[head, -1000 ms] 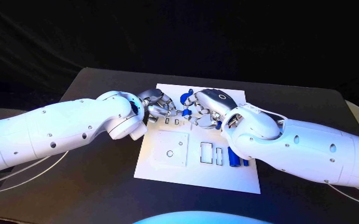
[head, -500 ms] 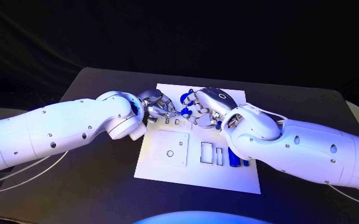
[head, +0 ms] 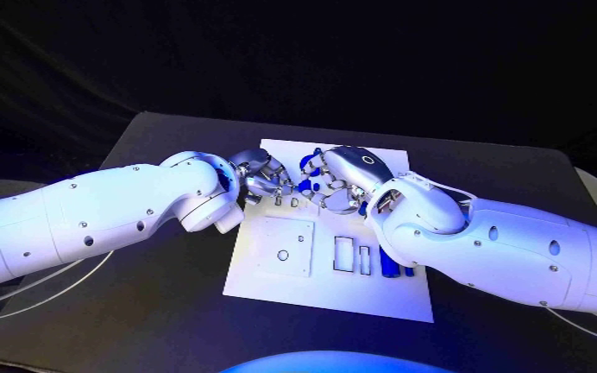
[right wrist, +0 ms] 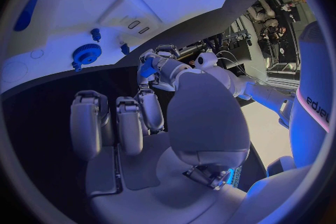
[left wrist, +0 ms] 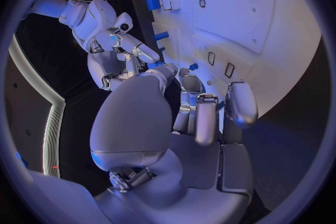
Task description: Assemble the parts on the task board
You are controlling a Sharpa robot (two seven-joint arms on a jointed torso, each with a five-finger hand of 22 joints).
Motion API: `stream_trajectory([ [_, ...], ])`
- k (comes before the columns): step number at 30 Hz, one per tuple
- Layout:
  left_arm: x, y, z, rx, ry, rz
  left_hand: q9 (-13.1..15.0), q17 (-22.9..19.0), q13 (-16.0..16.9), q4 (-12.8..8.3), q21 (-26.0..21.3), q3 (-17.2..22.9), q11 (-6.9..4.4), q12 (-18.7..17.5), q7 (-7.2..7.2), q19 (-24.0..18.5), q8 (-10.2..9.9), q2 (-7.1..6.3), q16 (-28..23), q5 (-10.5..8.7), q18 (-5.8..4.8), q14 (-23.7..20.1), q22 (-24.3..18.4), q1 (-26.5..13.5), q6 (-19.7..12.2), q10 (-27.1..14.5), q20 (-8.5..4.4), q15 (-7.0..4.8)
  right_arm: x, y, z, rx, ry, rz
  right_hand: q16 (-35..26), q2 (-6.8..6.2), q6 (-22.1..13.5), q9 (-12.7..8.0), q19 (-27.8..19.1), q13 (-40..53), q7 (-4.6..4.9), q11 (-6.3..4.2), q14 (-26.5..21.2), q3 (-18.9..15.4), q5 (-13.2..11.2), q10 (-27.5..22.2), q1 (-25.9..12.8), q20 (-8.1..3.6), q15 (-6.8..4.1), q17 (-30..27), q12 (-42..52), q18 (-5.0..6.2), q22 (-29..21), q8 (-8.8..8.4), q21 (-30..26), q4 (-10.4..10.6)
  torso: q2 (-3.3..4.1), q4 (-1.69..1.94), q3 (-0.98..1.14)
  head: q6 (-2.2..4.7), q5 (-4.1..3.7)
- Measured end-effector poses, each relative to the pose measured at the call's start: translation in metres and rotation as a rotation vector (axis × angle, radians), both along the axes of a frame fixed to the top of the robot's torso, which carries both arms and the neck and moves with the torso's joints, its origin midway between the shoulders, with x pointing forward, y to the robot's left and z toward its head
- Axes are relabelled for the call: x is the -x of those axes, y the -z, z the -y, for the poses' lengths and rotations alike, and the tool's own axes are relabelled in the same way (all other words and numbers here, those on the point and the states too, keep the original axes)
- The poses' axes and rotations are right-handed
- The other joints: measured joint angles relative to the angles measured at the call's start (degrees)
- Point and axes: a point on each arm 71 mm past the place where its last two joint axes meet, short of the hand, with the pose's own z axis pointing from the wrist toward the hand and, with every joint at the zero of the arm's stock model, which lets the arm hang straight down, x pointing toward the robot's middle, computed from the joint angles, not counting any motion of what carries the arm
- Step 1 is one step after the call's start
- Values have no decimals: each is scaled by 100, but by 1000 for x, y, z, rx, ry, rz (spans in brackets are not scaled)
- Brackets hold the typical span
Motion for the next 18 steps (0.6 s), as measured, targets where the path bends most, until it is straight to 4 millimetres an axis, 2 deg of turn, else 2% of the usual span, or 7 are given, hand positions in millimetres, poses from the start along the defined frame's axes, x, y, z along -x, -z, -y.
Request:
stream_trajectory([
  [18, -3, 1, -8, -7, -19, 2, -1, -1, 7, 17, 0, 15, 0, 10, 0, 0, 0, 0, 23, 0, 0, 0, 3, -1, 0, 0, 0, 0, -3, 2, 2, 17, 7, -2, 22, 7, 8, 14, 0, -1, 6, 0, 0, -7, -14, 40, 7, 0, 0, 4, 30, 0, -1, 10, 25, -7, -4, 3, 3, 19, -10],
])
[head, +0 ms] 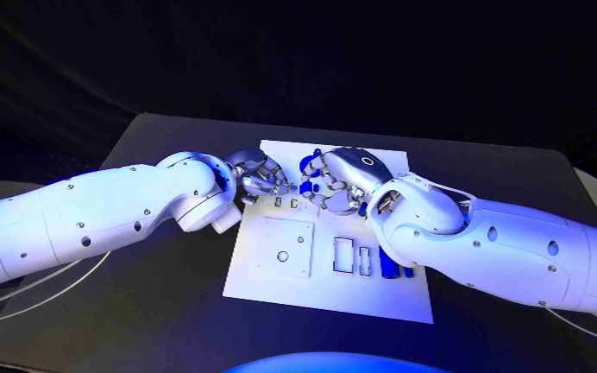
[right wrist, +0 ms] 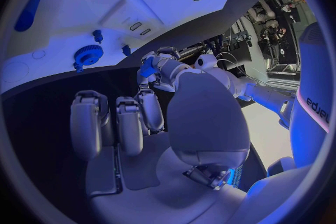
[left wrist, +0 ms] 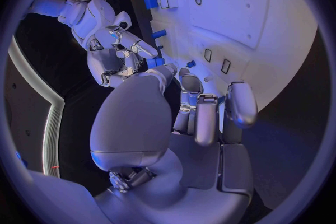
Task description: Assemble the parts on the task board
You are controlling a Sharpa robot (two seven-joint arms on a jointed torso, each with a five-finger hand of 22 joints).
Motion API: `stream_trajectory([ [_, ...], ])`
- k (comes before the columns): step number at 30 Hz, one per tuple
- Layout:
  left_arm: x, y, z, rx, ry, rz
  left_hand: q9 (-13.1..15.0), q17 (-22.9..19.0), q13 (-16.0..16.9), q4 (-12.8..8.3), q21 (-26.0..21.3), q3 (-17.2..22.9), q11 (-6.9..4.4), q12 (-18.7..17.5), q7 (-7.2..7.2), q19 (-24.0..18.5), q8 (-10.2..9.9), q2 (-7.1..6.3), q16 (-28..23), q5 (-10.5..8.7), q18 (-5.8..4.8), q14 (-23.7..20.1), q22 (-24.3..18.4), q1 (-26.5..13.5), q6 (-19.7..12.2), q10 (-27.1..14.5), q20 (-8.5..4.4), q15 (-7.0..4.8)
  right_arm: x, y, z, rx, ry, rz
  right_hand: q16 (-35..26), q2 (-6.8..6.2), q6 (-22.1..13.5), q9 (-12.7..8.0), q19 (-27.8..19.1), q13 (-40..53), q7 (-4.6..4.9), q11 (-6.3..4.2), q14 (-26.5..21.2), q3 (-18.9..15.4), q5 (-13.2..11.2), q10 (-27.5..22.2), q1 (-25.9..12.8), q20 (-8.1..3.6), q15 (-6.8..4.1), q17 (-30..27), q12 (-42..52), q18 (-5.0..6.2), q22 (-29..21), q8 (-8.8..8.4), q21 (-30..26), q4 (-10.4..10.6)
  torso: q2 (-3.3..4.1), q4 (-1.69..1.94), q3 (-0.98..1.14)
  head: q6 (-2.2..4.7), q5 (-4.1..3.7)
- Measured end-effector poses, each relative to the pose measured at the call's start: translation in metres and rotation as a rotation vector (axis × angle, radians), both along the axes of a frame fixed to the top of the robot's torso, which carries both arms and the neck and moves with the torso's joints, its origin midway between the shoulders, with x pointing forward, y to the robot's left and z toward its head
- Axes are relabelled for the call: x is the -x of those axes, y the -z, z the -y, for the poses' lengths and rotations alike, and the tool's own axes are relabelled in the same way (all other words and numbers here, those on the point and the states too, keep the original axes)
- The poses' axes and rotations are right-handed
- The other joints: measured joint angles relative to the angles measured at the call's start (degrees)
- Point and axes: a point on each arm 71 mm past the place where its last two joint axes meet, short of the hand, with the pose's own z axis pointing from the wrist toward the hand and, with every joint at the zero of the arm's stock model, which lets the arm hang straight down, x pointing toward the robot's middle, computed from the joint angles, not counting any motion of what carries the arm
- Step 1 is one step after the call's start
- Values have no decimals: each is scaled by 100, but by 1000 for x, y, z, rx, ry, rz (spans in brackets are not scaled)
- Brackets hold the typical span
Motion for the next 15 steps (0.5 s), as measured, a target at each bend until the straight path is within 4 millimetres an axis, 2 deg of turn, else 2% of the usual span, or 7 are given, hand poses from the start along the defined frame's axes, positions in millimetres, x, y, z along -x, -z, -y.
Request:
stream_trajectory([
  [7, -1, 0, -3, -1, -8, 1, 0, 0, -27, 16, 0, 16, 0, 0, 0, 0, 0, -28, 0, 0, 0, 0, 0, -28, 0, 0, 0, 0, -5, 3, 0, 18, 12, -1, 0, 0, 0, 0, 0, 0, 0, 0, 0, 0, -1, 0, 0, 0, 0, 0, 0, 0, 0, -5, 1, 0, 0, -1, 0, 12, -13],
  [15, 0, 0, -2, 6, -6, 0, 17, 0, -41, 31, 0, -259, 0, 0, 0, 0, 60, -117, 0, -77, 0, 0, 1, -449, 0, 0, 0, 0, -6, 4, -5, 28, 7, -5, 0, -1, 0, 3, 0, -1, -1, 0, 0, -1, -11, 0, 0, 0, 0, 0, 0, 0, -1, -17, -1, -1, 4, -1, -2, 16, -22],
])
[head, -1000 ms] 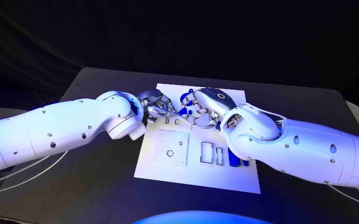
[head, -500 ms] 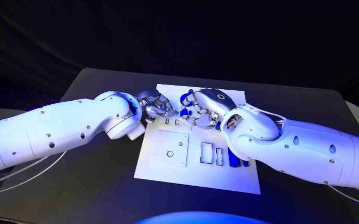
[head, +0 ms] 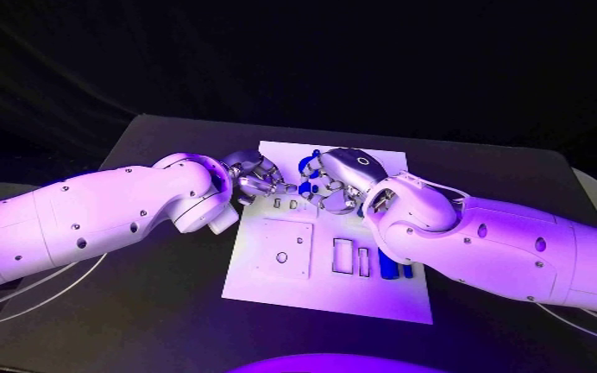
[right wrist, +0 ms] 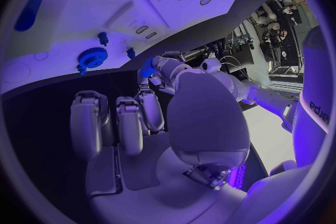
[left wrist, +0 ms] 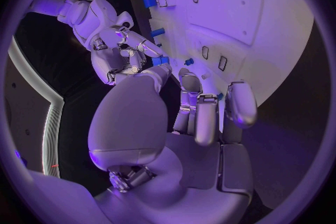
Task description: Assemble the parts on the task board
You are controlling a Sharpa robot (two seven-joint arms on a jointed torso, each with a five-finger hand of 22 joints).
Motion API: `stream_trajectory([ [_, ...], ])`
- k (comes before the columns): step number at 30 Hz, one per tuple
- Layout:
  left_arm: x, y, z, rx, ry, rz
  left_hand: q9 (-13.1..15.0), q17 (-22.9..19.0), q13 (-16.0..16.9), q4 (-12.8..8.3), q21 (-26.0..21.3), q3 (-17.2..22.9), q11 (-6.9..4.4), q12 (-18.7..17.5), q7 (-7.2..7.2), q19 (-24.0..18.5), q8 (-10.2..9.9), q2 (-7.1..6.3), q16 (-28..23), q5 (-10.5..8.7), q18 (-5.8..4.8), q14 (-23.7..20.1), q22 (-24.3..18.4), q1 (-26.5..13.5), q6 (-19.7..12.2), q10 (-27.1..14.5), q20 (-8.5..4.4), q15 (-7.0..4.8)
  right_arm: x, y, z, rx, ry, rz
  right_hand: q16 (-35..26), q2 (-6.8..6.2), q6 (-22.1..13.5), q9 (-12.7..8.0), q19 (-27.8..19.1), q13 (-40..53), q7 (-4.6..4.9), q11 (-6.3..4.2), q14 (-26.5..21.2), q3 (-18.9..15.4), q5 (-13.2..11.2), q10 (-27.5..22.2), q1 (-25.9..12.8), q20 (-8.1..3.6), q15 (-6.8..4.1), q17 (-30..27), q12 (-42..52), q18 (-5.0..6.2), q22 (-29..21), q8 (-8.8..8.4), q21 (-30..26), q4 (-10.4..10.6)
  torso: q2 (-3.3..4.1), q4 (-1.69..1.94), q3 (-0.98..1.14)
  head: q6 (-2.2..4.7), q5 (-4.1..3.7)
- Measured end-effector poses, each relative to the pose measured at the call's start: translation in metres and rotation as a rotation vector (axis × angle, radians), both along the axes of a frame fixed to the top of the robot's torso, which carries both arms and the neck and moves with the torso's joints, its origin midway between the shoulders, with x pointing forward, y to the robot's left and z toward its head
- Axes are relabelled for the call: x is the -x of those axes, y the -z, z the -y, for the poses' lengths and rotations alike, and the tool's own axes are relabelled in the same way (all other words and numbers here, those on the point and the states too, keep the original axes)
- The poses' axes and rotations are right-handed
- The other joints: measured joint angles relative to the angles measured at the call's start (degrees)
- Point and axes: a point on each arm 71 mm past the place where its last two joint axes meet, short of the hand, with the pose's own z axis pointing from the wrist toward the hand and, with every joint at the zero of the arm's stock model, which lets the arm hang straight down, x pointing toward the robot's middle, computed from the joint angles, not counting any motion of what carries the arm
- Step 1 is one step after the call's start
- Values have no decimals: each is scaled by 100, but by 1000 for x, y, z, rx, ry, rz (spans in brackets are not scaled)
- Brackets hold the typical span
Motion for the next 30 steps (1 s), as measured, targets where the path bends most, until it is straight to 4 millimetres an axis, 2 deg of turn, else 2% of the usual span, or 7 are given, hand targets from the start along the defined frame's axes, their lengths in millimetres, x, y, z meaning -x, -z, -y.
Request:
stream_trajectory([
  [4, 1, 0, 1, 6, 2, -3, 1, 0, 0, 8, 0, -163, 0, 0, 0, 0, 1, 46, 0, -69, 0, 0, 9, -121, 0, 0, 0, 0, 0, 0, -2, 3, -3, -1, 0, 0, 0, 1, 0, 0, 0, 0, 0, 0, -1, 0, 0, 0, 0, 0, 0, 0, 0, 15, -1, 0, 1, 1, -1, 1, -1],
  [8, 1, 0, 2, 10, 1, -5, 1, 0, 0, 8, 0, -162, 0, 0, 0, 0, 1, 76, 0, -103, 0, 0, 9, -151, 0, 0, 0, 0, 0, 0, -2, 4, -5, -2, 0, 0, 0, 2, 0, -1, 0, 0, 0, 0, -11, 0, 0, 0, 0, 0, 0, 0, -1, 29, -1, 0, 1, 1, 0, -1, 3],
  [17, 1, 0, 2, 15, 1, -9, 6, 0, 3, -24, 0, -194, 0, 0, 0, 0, 1, 77, 0, -103, 0, 0, 16, -147, 0, 0, 0, 0, 1, 0, -2, 4, -5, -1, 0, -1, -1, 2, 0, -1, -1, 0, 0, -1, -12, 0, -1, 0, 0, -1, 2, 0, -1, 29, -1, -1, 3, 1, 6, -7, 19],
  [22, 1, 0, 3, 16, 2, -11, 7, 0, 3, -33, 0, -202, 0, 0, 0, 0, 21, 92, 0, -103, 0, 0, 25, 82, 0, 0, 0, 0, 2, 0, -1, 2, -6, 0, 0, -1, -1, 3, 0, -1, -1, 0, 0, -1, -23, 0, -1, 0, 0, -1, 25, 0, -2, 29, -2, -1, 4, -1, 8, -10, 24],
  [30, 1, 0, 3, 16, 3, -12, 6, 0, 3, -40, 0, -209, 0, 0, 0, 0, 21, 123, 0, -103, 0, 0, 33, 124, 0, 0, 0, 0, 4, -1, -2, -4, -10, 2, 0, -1, -1, 6, 0, -2, -1, -20, 0, -1, -30, 20, -1, 0, 0, -2, 23, 0, -2, 22, -2, -1, 5, -1, 8, -16, 25],
])
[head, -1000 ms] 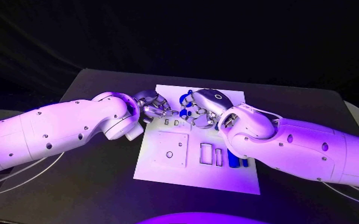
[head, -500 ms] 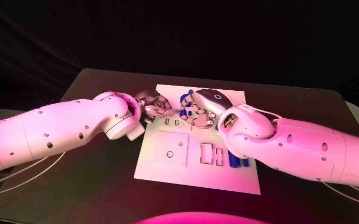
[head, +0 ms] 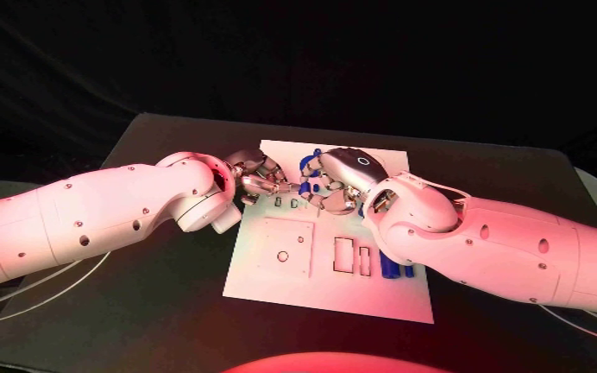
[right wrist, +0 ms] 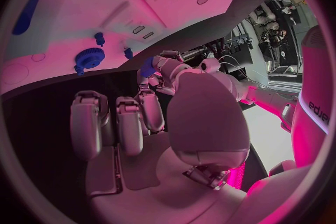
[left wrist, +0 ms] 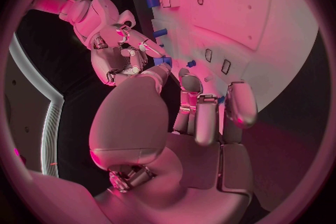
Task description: Assemble the parts on the task board
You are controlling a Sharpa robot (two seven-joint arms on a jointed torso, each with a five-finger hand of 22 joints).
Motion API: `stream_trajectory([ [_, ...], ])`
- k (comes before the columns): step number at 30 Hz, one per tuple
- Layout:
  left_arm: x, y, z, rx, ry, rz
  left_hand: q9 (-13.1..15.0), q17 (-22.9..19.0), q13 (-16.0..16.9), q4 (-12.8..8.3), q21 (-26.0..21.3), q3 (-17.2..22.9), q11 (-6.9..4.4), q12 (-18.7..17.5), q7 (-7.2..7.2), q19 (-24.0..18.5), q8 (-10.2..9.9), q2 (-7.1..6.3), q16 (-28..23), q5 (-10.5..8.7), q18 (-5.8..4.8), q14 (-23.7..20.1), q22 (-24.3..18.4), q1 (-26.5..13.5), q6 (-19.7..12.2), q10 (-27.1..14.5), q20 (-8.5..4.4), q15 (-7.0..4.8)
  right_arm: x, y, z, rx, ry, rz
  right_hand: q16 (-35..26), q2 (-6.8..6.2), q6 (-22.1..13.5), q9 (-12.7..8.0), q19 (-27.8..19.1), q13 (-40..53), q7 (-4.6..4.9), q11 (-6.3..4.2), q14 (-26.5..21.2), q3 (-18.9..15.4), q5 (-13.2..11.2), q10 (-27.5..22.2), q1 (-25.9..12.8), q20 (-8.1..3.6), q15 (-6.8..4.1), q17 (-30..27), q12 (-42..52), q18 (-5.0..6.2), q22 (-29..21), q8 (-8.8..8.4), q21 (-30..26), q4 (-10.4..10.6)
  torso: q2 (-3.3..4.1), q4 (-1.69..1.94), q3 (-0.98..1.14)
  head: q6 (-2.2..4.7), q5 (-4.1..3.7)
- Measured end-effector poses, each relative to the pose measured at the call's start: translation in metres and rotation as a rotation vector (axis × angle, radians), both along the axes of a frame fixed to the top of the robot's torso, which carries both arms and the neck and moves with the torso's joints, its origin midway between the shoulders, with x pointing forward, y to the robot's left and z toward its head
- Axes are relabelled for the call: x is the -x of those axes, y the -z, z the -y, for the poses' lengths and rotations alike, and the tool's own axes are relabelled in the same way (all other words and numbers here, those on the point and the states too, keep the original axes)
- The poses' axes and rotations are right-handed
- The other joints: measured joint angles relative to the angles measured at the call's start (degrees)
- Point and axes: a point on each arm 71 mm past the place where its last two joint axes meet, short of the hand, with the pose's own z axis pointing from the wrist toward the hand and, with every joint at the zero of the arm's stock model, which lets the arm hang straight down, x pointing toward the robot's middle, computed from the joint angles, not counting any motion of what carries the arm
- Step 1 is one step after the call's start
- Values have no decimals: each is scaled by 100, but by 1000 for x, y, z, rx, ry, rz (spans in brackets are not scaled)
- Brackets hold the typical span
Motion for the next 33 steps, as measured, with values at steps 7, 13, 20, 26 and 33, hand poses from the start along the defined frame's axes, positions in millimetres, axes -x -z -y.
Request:
stream_trajectory([
  [7, 0, 0, 0, 0, 0, 0, -1, 0, 0, 0, 0, 0, 0, 0, 0, 0, 0, 0, 0, 0, 0, 0, 0, 0, 0, 0, 0, 0, 1, 0, -1, -3, -3, 0, 0, 0, 0, 4, 0, 0, 0, 0, 0, 0, -2, 0, 0, 0, 0, 0, 0, 0, 0, -13, 22, 0, 0, 0, -2, -6, 3],
  [13, 0, 0, 0, -1, -1, -1, -1, 0, 14, 0, 0, 0, 0, 0, 0, 0, 0, -29, 0, 1, 0, 0, -1, 30, 0, 0, 0, 0, 2, -1, -2, -5, -6, 0, 0, 0, 0, 4, 0, 0, 0, 0, 0, 0, -4, 0, 0, 0, 0, -1, 0, 0, 3, -7, 22, 0, -2, 1, -6, -8, 5],
  [20, 0, 0, 0, -1, -1, -1, -1, 0, 15, 0, 22, 0, 0, 0, 0, 0, -1, -1, 0, 1, -1, 0, 12, 59, 0, 0, 0, 0, 3, -1, -2, -8, -7, 1, 0, 0, 0, 4, 0, 0, 0, 0, 0, 0, -14, 0, 0, 0, 0, -1, -1, 0, 4, 7, 22, 0, -4, 2, -6, -12, 8],
  [26, 0, 0, 0, -2, -1, -2, -2, 0, 20, 0, 22, 1, 0, 0, 0, 0, -1, -1, 0, 1, 0, 0, 12, 59, 0, 0, 0, 0, 3, -1, -3, -11, -7, 2, 0, -1, 0, 3, 0, -1, 0, 0, 0, 0, -15, 0, -1, 0, 0, -1, -1, 0, 4, 7, 21, 0, -4, -1, -6, -9, 12],
  [33, 0, 0, 0, -2, -1, -2, -2, 0, 19, 0, 22, 1, 0, 0, 0, 0, -1, -1, 0, 1, 0, 0, 11, 59, 0, 0, 0, 0, 3, -1, -3, -11, -7, 3, 0, -6, 0, 3, 0, 4, 0, 22, 0, 0, -15, 21, -6, 0, 0, -1, 22, 0, 3, 7, 21, 0, -3, -1, -5, -4, 13],
])
